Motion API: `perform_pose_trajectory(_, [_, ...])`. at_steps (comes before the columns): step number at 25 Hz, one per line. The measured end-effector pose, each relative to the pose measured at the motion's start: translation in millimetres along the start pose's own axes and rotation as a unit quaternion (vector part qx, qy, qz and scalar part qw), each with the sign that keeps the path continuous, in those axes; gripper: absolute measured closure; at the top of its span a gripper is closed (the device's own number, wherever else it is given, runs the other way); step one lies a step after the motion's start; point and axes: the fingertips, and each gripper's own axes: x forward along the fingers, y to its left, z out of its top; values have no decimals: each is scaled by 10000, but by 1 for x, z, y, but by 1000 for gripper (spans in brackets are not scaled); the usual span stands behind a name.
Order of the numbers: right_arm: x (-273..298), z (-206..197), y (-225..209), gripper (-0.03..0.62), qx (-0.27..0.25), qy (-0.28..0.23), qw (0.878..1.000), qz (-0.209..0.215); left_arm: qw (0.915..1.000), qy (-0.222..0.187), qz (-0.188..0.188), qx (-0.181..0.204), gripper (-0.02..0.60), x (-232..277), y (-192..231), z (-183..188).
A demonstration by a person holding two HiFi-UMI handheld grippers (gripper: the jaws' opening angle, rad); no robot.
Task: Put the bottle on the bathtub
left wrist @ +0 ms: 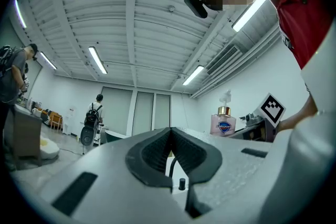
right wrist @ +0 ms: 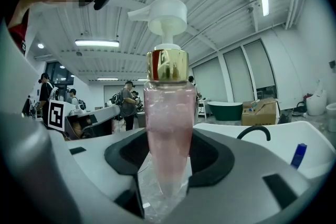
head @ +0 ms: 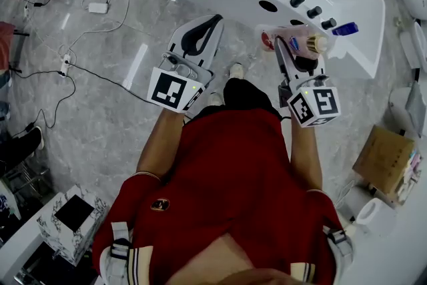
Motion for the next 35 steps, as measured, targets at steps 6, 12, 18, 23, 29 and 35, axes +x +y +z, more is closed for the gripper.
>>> perform_pose_trajectory(6, [31, -6, -14, 378, -21, 78, 9999, -74, 9999, 74, 56, 46, 575, 15, 26, -8])
perform_pose_trajectory(12, [74, -10, -25, 378, -231, 171, 9996, -65, 9994, 235, 191, 137, 575, 32, 66, -18])
perform_pose_trajectory(18, [123, -14, -48, 378, -354, 253, 9990, -84, 9987, 377, 253, 216, 575, 66, 109, -28])
perform_pose_trajectory(23, [160, -14, -71, 378, -411, 304, 9986, -118, 9978, 554, 264, 235, 575, 96, 138, -42])
perform_pose_trajectory(29, [196, -27, -91, 378, -472, 469, 9977, -150, 9972, 638, 295, 243, 575, 127, 165, -55])
perform_pose_trajectory(35, [229, -38, -108, 378, -417, 601, 9972, -178, 9966, 728, 280, 258, 575, 153, 188, -69])
